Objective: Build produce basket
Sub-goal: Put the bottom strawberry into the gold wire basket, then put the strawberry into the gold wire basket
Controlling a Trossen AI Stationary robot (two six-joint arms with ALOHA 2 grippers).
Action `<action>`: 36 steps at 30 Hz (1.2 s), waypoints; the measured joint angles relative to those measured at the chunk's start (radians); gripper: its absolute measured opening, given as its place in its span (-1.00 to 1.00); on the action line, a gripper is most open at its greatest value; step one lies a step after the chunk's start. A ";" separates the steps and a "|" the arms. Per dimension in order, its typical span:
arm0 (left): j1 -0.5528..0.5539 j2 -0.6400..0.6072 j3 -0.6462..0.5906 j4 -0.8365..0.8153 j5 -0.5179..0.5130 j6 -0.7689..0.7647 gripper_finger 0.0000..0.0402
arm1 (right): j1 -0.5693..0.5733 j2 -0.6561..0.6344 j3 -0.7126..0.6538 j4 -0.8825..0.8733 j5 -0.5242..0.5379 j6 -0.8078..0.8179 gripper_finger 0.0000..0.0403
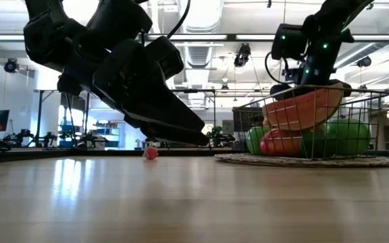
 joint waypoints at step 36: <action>-0.001 -0.184 -0.061 -0.115 -0.117 0.018 0.46 | 0.417 -0.203 0.008 0.053 0.180 -0.060 0.19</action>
